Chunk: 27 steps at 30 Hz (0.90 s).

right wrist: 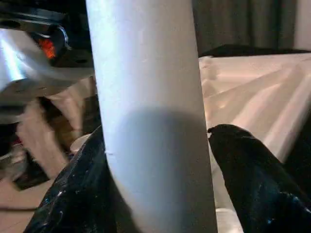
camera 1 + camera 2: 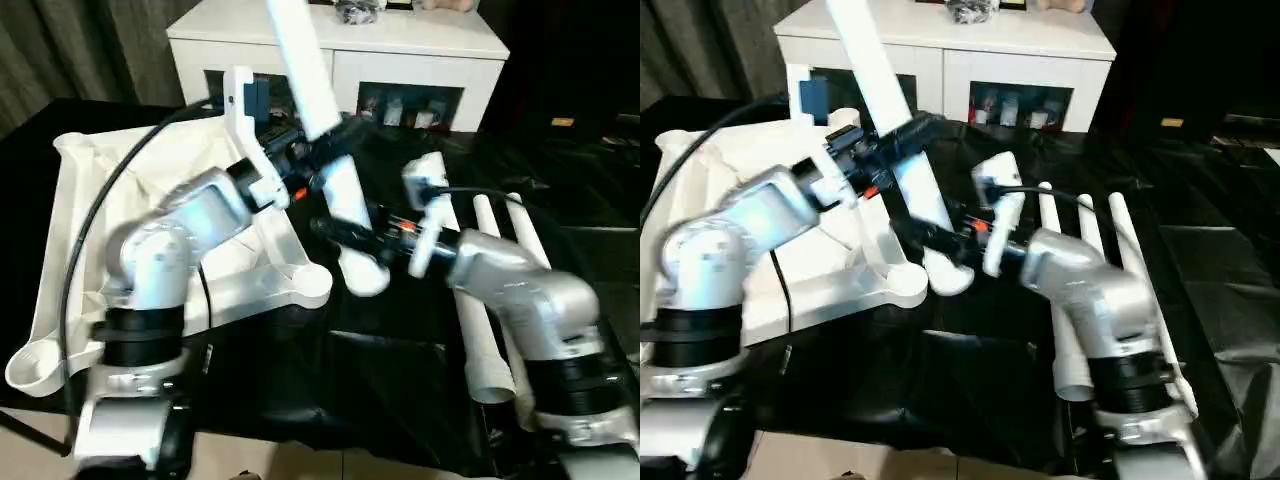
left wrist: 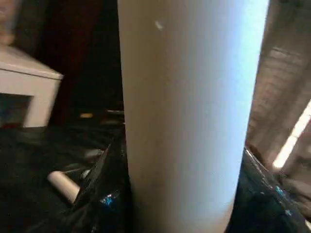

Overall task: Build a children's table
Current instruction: Pick table leg

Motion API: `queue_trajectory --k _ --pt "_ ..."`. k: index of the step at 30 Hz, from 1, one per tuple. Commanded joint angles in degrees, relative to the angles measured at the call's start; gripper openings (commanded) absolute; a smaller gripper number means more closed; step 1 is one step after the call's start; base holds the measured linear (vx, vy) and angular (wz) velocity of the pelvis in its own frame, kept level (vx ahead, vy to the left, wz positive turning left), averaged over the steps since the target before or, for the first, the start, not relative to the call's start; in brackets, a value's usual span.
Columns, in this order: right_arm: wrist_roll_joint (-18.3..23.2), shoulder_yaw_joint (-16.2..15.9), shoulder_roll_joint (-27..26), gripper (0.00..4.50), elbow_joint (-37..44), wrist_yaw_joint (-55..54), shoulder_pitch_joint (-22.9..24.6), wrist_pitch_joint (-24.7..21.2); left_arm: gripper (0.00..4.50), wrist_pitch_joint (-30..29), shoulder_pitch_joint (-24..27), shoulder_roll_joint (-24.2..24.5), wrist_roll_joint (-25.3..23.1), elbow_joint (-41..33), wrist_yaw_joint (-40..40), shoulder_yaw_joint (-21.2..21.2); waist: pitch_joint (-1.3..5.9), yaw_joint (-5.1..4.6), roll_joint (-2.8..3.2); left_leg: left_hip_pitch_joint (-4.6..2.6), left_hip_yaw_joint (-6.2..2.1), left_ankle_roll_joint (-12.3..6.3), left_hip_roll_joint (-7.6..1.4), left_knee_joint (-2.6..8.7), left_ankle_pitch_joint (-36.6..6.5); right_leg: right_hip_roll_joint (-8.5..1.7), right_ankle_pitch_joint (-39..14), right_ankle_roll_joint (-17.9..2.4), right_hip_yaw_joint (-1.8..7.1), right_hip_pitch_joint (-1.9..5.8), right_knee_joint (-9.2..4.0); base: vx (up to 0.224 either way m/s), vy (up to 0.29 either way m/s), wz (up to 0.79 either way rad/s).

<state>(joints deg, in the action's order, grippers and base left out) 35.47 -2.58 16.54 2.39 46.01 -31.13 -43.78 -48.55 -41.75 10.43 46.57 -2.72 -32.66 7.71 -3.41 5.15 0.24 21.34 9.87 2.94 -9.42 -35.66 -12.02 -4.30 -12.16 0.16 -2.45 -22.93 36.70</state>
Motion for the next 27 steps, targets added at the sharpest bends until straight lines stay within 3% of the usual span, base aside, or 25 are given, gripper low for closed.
queue_trajectory --k 1,6,17,24,25,27 --pt "2.1 2.5 1.8 3.44 0.7 2.1 -0.1 -3.0 1.85 -1.1 0.1 1.0 3.6 -1.8 -5.8 -0.4 4.03 -0.03 0.2 -0.54 -0.94 -0.95 -2.81 4.19 -3.7 -3.46 2.4 -16.1 2.52 3.61 -3.62 0.0 0.0 0.0" --pt "2.8 0.9 4.8 3.63 1.2 5.1 0.3 -5.5 1.85 -0.9 0.4 4.4 3.7 -1.7 -12.3 -2.3 4.06 0.03 0.27 -0.63 -0.96 -0.65 -2.88 4.21 -3.6 -3.56 0.8 -15.7 2.5 3.52 -3.68 0.0 0.0 0.0" --pt "3.9 -1.4 7.0 2.59 3.2 7.4 1.4 -8.0 1.84 0.1 0.4 6.7 2.7 -0.2 -15.8 -3.2 4.12 0.11 0.29 -0.66 -0.95 -0.11 -2.95 4.19 -3.2 -3.62 1.6 -15.9 2.52 3.53 -3.55 0.0 0.0 0.0" --pt "-0.4 -1.4 3.0 2.09 1.4 0.6 0.3 -2.1 1.84 4.0 -1.1 4.2 -4.9 5.7 -5.7 -3.4 4.15 0.02 0.2 -0.62 -0.93 0.72 -2.89 4.18 -3.5 -3.62 0.7 -15.4 2.57 3.53 -3.68 0.0 0.0 0.0" --pt "-0.9 -1.5 2.5 2.07 1.3 -0.3 0.2 -1.6 2.4 3.7 -1.4 3.7 -5.3 6.4 -4.0 -3.1 4.18 -0.03 0.22 -0.59 -0.88 0.81 -2.86 4.11 -3.2 -3.62 1.5 -15.5 2.57 3.46 -3.62 0.0 0.0 0.0" --pt "-2.3 -1.8 1.5 2.02 1.1 -2.2 0.1 -0.4 2.54 4.2 -1.4 3.2 -7.4 7.0 -0.9 -3.5 4.21 -0.03 0.23 -0.64 -1.03 0.72 -2.96 4.2 -3.4 -3.59 1.7 -15.4 2.52 3.55 -3.63 0.0 0.0 0.0"
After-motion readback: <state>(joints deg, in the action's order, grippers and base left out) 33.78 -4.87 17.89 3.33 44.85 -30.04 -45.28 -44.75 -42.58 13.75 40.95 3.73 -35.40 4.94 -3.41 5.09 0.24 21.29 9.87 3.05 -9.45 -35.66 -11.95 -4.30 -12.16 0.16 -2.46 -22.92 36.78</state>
